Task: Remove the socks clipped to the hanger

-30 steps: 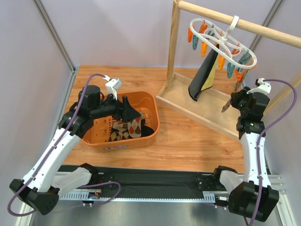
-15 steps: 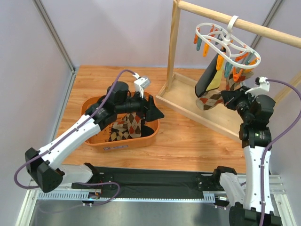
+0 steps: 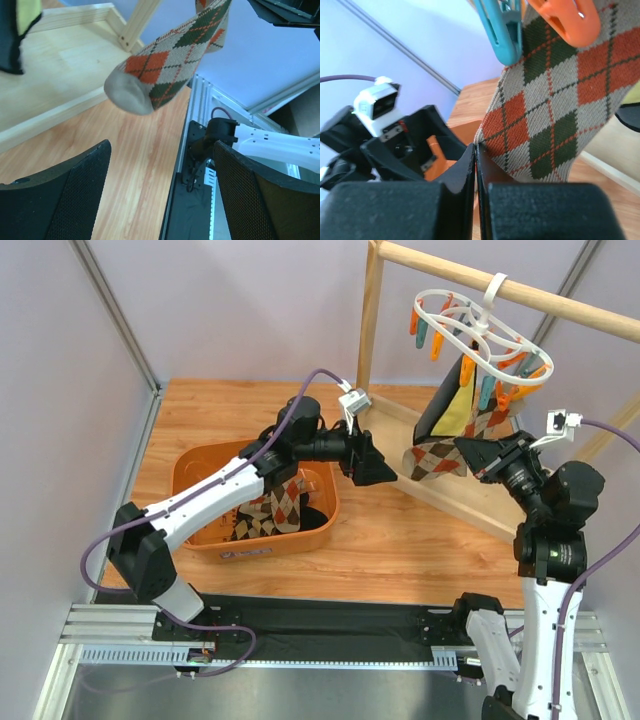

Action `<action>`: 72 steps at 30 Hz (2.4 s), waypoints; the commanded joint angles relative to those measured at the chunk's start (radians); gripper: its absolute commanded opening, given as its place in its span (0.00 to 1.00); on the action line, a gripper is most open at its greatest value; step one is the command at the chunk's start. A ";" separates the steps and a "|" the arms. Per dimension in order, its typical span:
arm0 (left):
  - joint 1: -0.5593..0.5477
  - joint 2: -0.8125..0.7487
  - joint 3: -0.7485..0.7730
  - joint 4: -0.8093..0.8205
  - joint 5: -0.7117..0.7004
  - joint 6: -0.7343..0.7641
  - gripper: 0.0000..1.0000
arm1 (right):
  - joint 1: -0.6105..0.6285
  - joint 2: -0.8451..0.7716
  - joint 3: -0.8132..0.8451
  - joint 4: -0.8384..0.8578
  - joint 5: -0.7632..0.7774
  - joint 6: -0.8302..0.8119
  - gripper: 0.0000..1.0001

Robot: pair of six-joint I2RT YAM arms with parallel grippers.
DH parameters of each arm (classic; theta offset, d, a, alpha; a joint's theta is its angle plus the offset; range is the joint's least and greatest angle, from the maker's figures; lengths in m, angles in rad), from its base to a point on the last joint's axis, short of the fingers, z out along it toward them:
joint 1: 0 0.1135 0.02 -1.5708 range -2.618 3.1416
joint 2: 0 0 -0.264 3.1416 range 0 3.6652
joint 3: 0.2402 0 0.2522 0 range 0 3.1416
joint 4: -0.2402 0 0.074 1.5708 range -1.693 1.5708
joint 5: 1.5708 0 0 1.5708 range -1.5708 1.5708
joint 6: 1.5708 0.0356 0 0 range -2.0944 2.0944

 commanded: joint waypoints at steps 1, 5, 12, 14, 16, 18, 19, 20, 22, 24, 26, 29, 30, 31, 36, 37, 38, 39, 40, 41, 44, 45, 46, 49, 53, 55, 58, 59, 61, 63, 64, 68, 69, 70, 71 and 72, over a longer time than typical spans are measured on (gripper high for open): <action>-0.017 0.027 0.055 0.178 0.099 -0.029 0.90 | 0.005 -0.022 0.024 0.092 -0.070 0.111 0.00; -0.043 0.109 0.124 0.162 0.085 -0.016 0.93 | 0.005 -0.039 -0.008 0.141 -0.053 0.172 0.00; -0.091 0.260 0.275 0.175 0.088 -0.044 0.95 | 0.005 -0.033 -0.006 0.136 -0.028 0.194 0.00; -0.109 0.301 0.314 0.184 0.097 -0.058 0.95 | 0.005 -0.034 -0.011 0.133 -0.019 0.205 0.00; -0.120 0.333 0.338 0.184 0.099 -0.064 0.95 | 0.005 -0.033 -0.014 0.133 -0.011 0.208 0.00; -0.127 0.346 0.347 0.210 0.103 -0.081 0.93 | 0.005 -0.034 -0.019 0.132 -0.005 0.215 0.00; -0.129 0.352 0.347 0.222 0.103 -0.098 0.91 | 0.005 -0.034 -0.020 0.132 -0.002 0.215 0.00; -0.132 0.354 0.348 0.243 0.105 -0.105 0.90 | 0.005 -0.036 -0.026 0.126 0.002 0.215 0.00; -0.137 0.360 0.355 0.257 0.119 -0.118 0.85 | 0.005 -0.036 -0.031 0.123 0.016 0.215 0.00; -0.141 0.361 0.364 0.265 0.119 -0.125 0.78 | 0.005 -0.034 -0.038 0.123 0.022 0.223 0.00; -0.143 0.367 0.373 0.285 0.122 -0.145 0.60 | 0.005 -0.036 -0.045 0.127 0.024 0.229 0.00; -0.143 0.381 0.399 0.280 0.140 -0.168 0.27 | 0.005 -0.034 -0.052 0.130 0.027 0.234 0.00; -0.141 0.384 0.404 0.276 0.137 -0.170 0.20 | 0.005 -0.036 -0.049 0.124 0.028 0.228 0.01; -0.141 0.383 0.408 0.265 0.130 -0.170 0.06 | 0.005 -0.036 -0.046 0.116 0.035 0.219 0.01; -0.132 0.364 0.414 0.196 0.085 -0.162 0.00 | 0.005 -0.034 0.001 -0.055 0.105 0.090 0.37; -0.129 0.357 0.416 0.185 0.083 -0.165 0.00 | 0.005 -0.034 0.029 -0.092 0.151 0.029 0.43; -0.120 0.352 0.410 0.178 0.085 -0.168 0.00 | 0.005 -0.036 0.040 -0.158 0.172 0.003 0.47; -0.114 0.346 0.408 0.169 0.082 -0.171 0.00 | 0.005 -0.036 0.052 -0.184 0.191 -0.021 0.53; -0.108 0.334 0.405 0.156 0.076 -0.177 0.00 | 0.005 -0.034 0.063 -0.204 0.228 -0.045 0.56; -0.097 0.328 0.396 0.153 0.076 -0.185 0.00 | 0.005 -0.036 0.084 -0.251 0.263 -0.068 0.59; -0.078 0.308 0.390 0.124 0.076 -0.193 0.00 | 0.005 -0.051 0.106 -0.282 0.361 -0.148 0.64; -0.075 0.301 0.388 0.115 0.076 -0.191 0.00 | 0.005 -0.054 0.115 -0.287 0.401 -0.172 0.65; -0.069 0.294 0.387 0.101 0.077 -0.187 0.00 | 0.005 -0.053 0.130 -0.296 0.418 -0.192 0.66; -0.058 0.271 0.361 0.102 0.079 -0.199 0.00 | 0.003 0.004 0.237 -0.356 0.479 -0.320 0.65; -0.029 0.243 0.309 0.121 0.077 -0.234 0.00 | -0.073 0.130 0.414 -0.466 0.366 -0.413 0.65; -0.017 0.226 0.296 0.125 0.080 -0.242 0.00 | -0.147 0.159 0.465 -0.465 0.253 -0.413 0.65; 0.006 0.211 0.293 0.093 0.086 -0.236 0.00 | -0.230 0.181 0.492 -0.440 0.121 -0.413 0.65; 0.011 0.208 0.295 0.089 0.088 -0.233 0.00 | -0.248 0.190 0.500 -0.433 0.084 -0.418 0.65; 0.021 0.200 0.295 0.083 0.102 -0.234 0.00 | -0.305 0.205 0.492 -0.401 -0.016 -0.418 0.65; 0.029 0.194 0.293 0.076 0.105 -0.236 0.00 | -0.387 0.205 0.463 -0.349 -0.139 -0.400 0.63; 0.034 0.193 0.286 0.076 0.106 -0.239 0.00 | -0.423 0.205 0.419 -0.265 -0.195 -0.348 0.61; 0.052 0.180 0.261 0.102 0.114 -0.263 0.00 | -0.547 0.190 0.269 0.102 -0.425 -0.075 0.50; 0.054 0.177 0.258 0.107 0.117 -0.266 0.00 | -0.560 0.184 0.244 0.177 -0.430 -0.038 0.50; 0.055 0.177 0.259 0.106 0.120 -0.266 0.00 | -0.560 0.179 0.236 0.237 -0.426 -0.021 0.50; 0.055 0.177 0.263 0.104 0.131 -0.270 0.00 | -0.560 0.181 0.241 0.254 -0.442 -0.019 0.50; 0.055 0.177 0.264 0.107 0.137 -0.274 0.00 | -0.558 0.181 0.238 0.277 -0.458 -0.015 0.51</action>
